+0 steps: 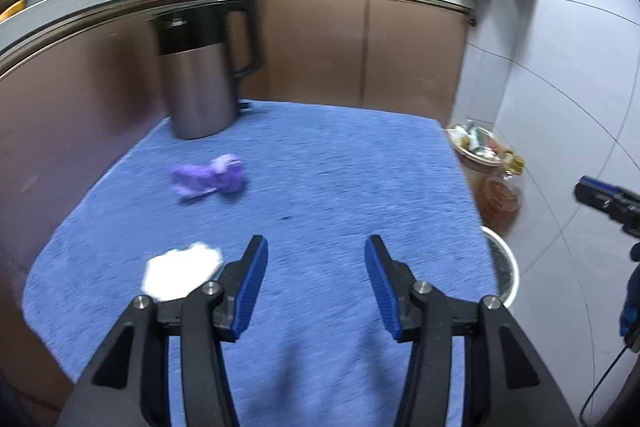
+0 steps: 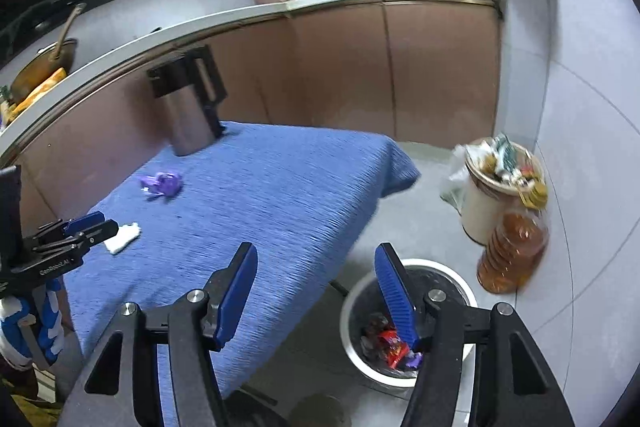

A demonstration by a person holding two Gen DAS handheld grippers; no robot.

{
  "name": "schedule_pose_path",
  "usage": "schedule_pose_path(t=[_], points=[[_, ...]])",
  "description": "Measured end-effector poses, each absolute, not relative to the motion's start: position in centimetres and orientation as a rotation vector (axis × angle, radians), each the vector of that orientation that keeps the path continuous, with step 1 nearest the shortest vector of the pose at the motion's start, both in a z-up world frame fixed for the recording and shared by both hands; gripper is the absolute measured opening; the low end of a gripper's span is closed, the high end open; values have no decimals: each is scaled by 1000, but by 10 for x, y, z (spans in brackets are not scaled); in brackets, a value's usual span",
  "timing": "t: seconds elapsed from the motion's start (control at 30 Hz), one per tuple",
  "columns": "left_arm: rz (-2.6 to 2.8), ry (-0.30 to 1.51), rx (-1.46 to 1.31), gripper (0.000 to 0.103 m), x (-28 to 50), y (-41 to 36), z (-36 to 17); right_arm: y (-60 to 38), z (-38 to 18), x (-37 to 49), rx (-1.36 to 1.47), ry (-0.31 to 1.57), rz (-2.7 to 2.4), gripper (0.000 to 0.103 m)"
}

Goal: Collect trash
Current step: 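Move both tools back over the table toward the tissue and purple bag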

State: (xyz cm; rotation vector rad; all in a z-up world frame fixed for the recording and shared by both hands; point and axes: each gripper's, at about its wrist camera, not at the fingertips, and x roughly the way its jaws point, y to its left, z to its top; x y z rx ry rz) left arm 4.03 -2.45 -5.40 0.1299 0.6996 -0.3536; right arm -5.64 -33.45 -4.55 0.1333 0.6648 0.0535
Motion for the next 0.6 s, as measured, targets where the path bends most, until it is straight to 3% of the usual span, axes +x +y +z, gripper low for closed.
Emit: schedule_pose_path(t=[0.6], points=[[-205,685,85,51,17,62,-53,-254,-11,-55,24,628,178,61]])
